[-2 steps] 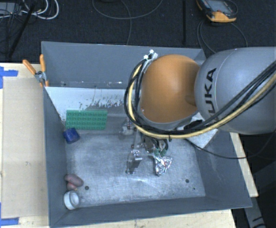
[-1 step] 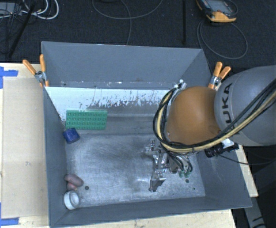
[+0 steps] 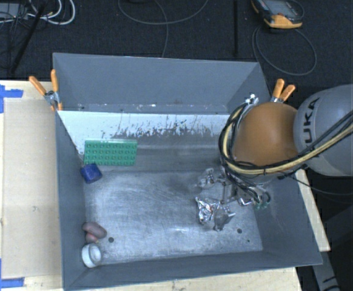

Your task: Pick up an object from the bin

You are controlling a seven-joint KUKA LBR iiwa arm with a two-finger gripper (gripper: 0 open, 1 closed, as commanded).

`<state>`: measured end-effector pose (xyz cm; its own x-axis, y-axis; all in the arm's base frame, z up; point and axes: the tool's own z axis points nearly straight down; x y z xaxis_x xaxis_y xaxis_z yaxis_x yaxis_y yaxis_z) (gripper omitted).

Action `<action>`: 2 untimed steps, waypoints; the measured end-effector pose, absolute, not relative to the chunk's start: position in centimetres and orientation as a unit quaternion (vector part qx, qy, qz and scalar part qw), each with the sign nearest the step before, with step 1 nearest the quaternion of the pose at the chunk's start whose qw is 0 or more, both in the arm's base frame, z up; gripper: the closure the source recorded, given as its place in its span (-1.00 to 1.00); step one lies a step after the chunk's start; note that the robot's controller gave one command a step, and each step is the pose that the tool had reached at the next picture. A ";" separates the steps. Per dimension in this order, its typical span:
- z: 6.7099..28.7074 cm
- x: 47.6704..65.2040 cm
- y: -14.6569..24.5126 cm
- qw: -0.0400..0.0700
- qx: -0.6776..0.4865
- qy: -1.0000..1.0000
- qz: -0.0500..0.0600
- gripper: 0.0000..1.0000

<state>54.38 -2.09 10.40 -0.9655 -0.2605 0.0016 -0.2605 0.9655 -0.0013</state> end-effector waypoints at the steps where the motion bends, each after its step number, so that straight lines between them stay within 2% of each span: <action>1: 10.5 54.4 -1.9 0.000 0.131 -0.991 -0.001 1.00; 2: 22.7 53.7 -2.0 -0.004 0.179 -0.984 0.001 1.00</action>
Offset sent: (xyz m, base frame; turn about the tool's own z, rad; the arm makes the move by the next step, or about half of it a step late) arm 0.0000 0.0000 0.0000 0.0000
